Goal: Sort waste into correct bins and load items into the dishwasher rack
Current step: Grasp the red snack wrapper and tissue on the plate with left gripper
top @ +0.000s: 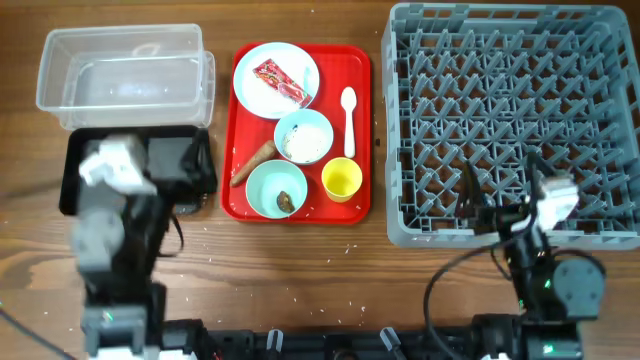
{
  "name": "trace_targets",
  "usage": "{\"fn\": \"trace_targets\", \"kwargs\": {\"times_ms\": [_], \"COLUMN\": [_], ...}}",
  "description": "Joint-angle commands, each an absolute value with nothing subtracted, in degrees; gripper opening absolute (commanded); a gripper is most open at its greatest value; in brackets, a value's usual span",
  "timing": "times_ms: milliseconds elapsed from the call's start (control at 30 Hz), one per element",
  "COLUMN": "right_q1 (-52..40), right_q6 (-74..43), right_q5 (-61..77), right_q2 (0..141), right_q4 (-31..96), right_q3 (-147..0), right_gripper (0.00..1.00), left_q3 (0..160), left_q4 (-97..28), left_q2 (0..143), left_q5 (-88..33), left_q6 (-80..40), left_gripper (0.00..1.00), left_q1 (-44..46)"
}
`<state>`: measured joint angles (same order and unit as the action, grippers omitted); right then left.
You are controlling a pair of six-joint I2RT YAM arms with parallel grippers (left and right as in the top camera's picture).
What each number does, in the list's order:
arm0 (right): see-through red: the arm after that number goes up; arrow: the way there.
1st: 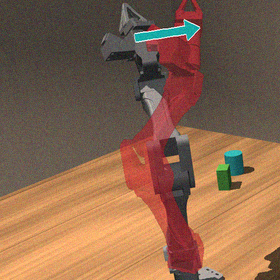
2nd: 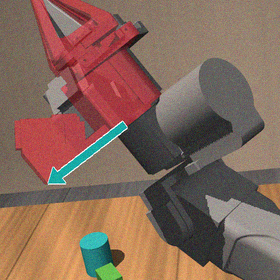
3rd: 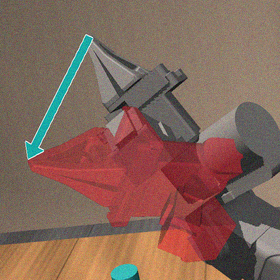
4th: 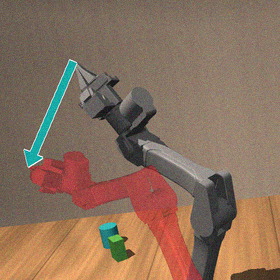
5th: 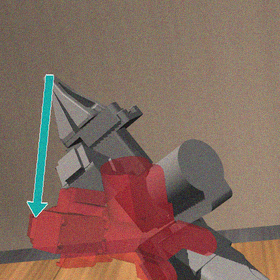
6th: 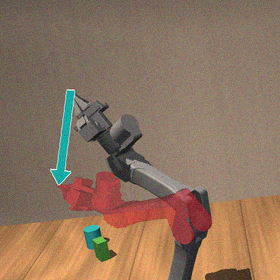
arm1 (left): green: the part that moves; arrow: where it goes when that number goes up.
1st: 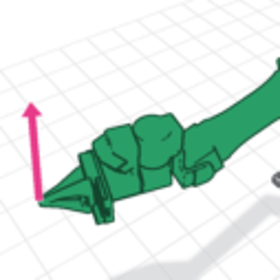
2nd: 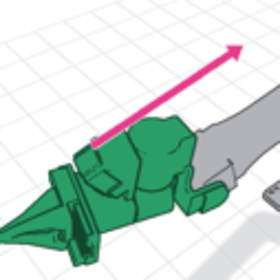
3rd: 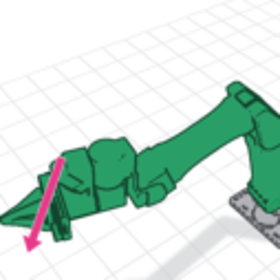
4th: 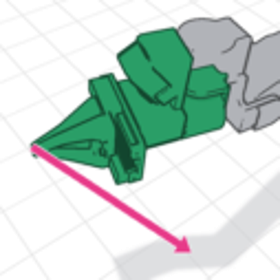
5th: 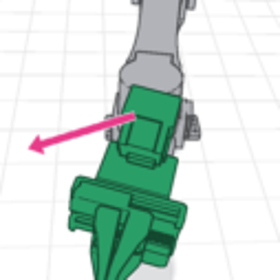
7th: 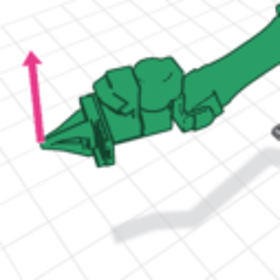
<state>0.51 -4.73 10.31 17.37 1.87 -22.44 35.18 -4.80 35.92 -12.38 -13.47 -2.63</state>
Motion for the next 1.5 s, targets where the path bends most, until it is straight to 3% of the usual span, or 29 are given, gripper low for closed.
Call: {"fn": "trace_targets", "kwargs": {"times_ms": [0,167,333,467,633,1200,1267,1300,1400,1433,1467], "right_q1": [0.27,0.27,0.27,0.27,0.27,0.27,0.27,0.27,0.27,0.27,0.27], "right_q6": [-4.6,-4.49,-4.47,-4.69,-4.45,-3.01,-3.03,-3.05,-3.14,-3.14,-3.16], "right_q5": [12.19,12.23,12.84,16.88,20.14,20.03,20.03,20.05,20.03,20.05,20.03], "right_q2": [26.44,44.31,59.61,67.35,73.25,74.06,74.06,74.06,74.06,74.06,74.06], "right_q4": [8.75,30.02,44.14,44.84,46.59,47.57,47.64,47.7,47.68,47.68,47.68], "right_q3": [-33.61,-54.43,-66.0,-66.0,-66.0,-65.98,-65.98,-65.98,-65.98,-66.0,-65.98], "right_gripper": [1.0,1.0,1.0,1.0,1.0,1.0,1.0,1.0,1.0,1.0,1.0], "left_q3": [54.68,90.96,112.46,112.73,112.51,112.51,112.51,112.51,112.51,112.51,112.51], "left_q4": [-15.46,-42.98,-58.5,-56.25,-50.48,-40.49,-40.49,-40.6,-41.1,-41.12,-41.12], "left_q2": [53.1,83.13,105.47,114.34,120.62,139.59,141.23,141.58,142.32,142.3,142.08], "left_q5": [-19.46,-21.8,-19.84,-15.77,-19.46,-9.72,-8.27,-7.55,-6.72,-6.72,-6.7], "left_q6": [-5.63,5.54,17.98,22.11,22.15,24.1,24.03,24.03,23.83,23.27,22.35], "left_gripper": [0.99,1.0,1.0,1.0,1.0,1.0,0.86,0.71,0.13,0.04,0.04], "left_q1": [-2.35,0.01,5.98,8.97,9.5,12.27,12.43,12.43,12.43,12.43,12.43]}}
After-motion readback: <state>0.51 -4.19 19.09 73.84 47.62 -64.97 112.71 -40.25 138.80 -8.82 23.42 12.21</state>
